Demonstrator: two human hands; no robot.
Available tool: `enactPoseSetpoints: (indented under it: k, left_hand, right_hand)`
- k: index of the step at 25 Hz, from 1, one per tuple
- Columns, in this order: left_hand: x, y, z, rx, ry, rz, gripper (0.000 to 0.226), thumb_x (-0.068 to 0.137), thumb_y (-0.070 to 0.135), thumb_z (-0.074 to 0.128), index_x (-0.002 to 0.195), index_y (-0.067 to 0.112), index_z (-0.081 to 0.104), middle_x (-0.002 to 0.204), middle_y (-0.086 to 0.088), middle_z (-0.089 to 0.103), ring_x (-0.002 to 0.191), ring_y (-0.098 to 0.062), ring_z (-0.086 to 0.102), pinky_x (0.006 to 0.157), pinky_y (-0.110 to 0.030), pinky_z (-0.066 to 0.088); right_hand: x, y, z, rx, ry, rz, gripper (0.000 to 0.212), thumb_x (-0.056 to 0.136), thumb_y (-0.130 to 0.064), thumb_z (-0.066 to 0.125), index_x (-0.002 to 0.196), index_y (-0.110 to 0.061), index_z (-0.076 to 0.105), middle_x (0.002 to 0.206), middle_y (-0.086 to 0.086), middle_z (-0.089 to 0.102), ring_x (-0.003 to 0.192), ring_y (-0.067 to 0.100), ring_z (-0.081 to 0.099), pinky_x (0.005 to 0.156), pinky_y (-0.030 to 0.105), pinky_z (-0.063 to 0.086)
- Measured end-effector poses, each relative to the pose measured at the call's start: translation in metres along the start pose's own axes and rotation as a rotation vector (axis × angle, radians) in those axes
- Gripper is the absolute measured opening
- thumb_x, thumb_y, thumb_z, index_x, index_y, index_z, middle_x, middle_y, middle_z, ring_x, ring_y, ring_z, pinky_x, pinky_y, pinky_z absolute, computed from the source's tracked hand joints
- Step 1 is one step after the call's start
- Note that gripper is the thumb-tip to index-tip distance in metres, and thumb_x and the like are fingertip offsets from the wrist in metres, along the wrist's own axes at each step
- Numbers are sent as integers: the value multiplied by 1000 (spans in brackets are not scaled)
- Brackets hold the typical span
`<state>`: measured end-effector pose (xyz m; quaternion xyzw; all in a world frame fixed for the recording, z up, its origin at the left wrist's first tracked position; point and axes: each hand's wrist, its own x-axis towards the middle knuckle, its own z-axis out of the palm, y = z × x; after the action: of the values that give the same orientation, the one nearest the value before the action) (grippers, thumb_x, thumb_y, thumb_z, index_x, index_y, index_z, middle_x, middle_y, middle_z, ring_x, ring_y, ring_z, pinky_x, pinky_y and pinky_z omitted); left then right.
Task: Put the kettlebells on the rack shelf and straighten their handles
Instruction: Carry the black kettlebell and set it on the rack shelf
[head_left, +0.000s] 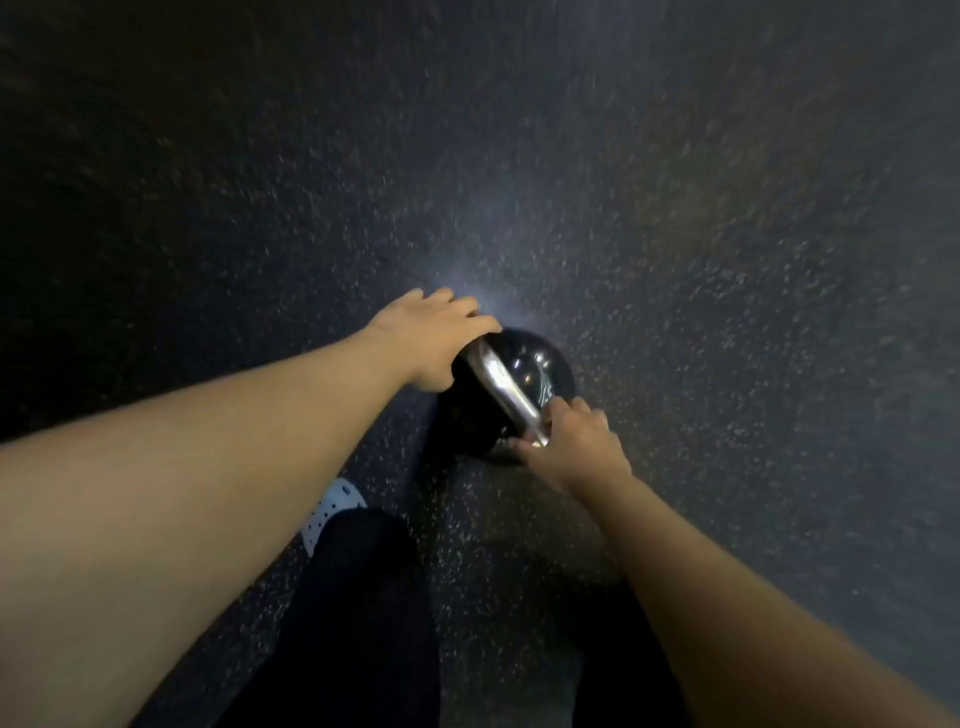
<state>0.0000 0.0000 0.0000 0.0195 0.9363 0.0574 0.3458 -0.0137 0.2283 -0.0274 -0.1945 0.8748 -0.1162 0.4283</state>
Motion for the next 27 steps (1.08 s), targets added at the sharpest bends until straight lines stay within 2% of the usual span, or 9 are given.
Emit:
enactPoseSetpoints:
  k: [2,4,7,11,13,16,19,24,27]
  left_hand:
    - [27,4,30,-119,26,106,34,81,33,69,112,30,56,119,1,55,115,-26,50,90,-45,46]
    - [35,7,42,-233,69,145,12,81,24,66,83,27,54,94,2,58,95,-26,57,76,-39,47]
    - [14,2,41,-374,32,127,13,76,23,66,69,26,54,78,6,60,73,-19,60,61,-31,40]
    - [-63,-22,29,-732,106,-72,6,69,29,66,65,33,62,60,7,63,55,-8,61,50,-30,47]
    - [-104,-38,15,-826,209,-156,5,66,31,65,65,36,64,56,8,63,50,-5,60,49,-31,50]
    - [-174,-80,-13,-919,368,-267,3,65,31,65,63,32,63,54,8,61,51,-5,58,46,-26,43]
    - [-259,-147,-28,-980,498,-399,11,66,29,66,57,31,60,53,7,60,51,-4,58,48,-27,43]
    - [-422,-280,-36,-955,626,-571,18,73,28,69,58,29,60,57,8,61,54,-1,60,50,-21,39]
    - [-526,-366,-29,-863,682,-688,11,74,29,69,65,25,63,62,6,64,58,-4,62,52,-28,49]
  right_hand:
    - [20,6,26,77,24,41,23,79,-42,69,82,-21,60,93,6,66,80,22,62,63,29,48]
    - [24,10,33,142,55,58,24,77,-34,71,65,-25,52,68,-3,61,59,10,55,45,22,35]
    - [11,0,9,93,37,-13,23,76,-26,70,63,-25,52,64,-6,58,59,13,56,45,22,34]
    - [3,-68,-60,-111,12,-252,15,72,-24,67,62,-19,57,61,-1,60,60,22,60,48,27,40]
    - [-7,-119,-88,-235,6,-381,25,71,-26,67,55,-20,50,54,-1,55,56,25,58,49,29,39]
    - [-23,-211,-113,-321,23,-548,35,70,-25,68,49,-21,41,44,-4,44,46,24,49,45,29,34]
    - [-38,-329,-117,-394,21,-670,34,70,-24,69,49,-21,42,42,-5,42,41,18,45,42,27,31]
    - [-65,-539,-76,-450,70,-886,21,66,-32,65,53,-21,52,45,-3,51,41,12,51,39,28,38]
    - [-80,-667,-33,-419,83,-1012,21,61,-41,60,49,-28,48,43,-9,48,39,6,48,38,19,31]
